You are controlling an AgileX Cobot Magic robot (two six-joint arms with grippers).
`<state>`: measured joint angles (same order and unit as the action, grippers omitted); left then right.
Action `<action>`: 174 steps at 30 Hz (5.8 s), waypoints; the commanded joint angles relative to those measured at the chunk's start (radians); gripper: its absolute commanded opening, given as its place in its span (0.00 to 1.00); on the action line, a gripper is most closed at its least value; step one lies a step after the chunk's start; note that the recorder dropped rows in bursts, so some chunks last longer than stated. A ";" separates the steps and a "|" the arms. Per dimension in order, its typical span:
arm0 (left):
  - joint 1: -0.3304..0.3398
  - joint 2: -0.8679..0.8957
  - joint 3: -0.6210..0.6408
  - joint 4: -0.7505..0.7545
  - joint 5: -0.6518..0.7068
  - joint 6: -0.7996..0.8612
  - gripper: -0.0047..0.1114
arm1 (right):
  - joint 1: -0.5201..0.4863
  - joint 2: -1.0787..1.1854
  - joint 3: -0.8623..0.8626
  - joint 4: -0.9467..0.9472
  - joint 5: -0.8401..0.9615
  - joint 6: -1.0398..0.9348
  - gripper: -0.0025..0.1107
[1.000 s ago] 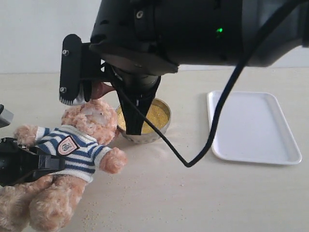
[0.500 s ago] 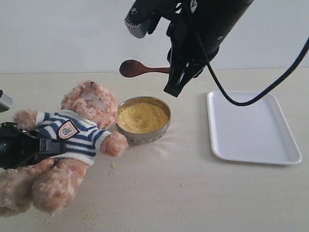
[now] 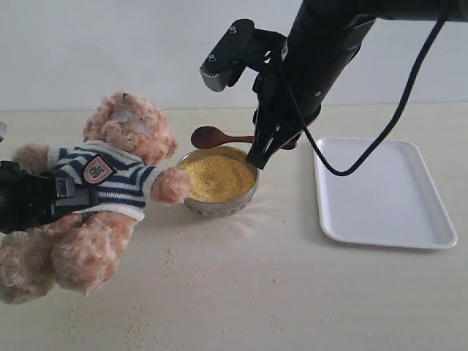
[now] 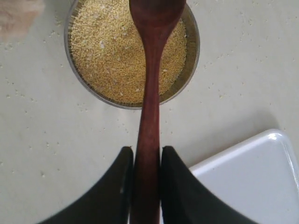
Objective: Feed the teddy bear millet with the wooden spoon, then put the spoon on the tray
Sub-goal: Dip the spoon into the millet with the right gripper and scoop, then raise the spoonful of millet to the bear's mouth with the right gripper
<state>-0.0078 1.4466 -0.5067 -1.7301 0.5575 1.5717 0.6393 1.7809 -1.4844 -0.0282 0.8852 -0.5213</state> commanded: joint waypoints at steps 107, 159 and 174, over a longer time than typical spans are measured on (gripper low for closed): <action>0.025 -0.009 -0.005 -0.014 -0.035 -0.140 0.08 | 0.149 0.080 -0.004 -0.382 0.072 0.378 0.02; 0.023 -0.009 -0.005 -0.014 0.115 -0.109 0.08 | 0.261 -0.004 -0.184 -0.269 0.017 0.008 0.02; 0.023 -0.009 -0.005 -0.014 0.116 -0.105 0.08 | 0.338 0.003 -0.179 -0.595 0.042 0.057 0.02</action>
<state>0.0133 1.4466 -0.5067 -1.7301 0.6455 1.4582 0.9757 1.7814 -1.6612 -0.5807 0.9096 -0.4632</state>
